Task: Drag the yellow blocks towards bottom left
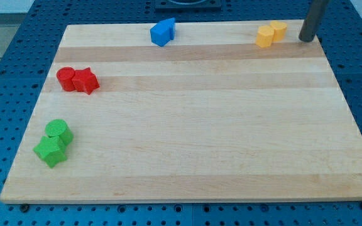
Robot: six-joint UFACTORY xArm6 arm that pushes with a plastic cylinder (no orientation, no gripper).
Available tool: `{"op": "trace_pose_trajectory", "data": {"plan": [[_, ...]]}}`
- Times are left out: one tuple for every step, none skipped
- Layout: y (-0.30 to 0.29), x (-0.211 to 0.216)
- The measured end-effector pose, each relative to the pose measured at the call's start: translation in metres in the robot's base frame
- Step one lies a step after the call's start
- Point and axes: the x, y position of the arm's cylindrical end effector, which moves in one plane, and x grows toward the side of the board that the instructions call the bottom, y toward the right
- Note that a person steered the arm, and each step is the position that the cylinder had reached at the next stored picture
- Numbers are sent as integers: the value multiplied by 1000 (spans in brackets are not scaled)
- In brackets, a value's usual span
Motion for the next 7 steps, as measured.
{"op": "trace_pose_trajectory", "data": {"plan": [[-25,-28],[-95,-34],[-165,17],[-166,30],[-155,-16],[-98,-46],[-6,-35]]}}
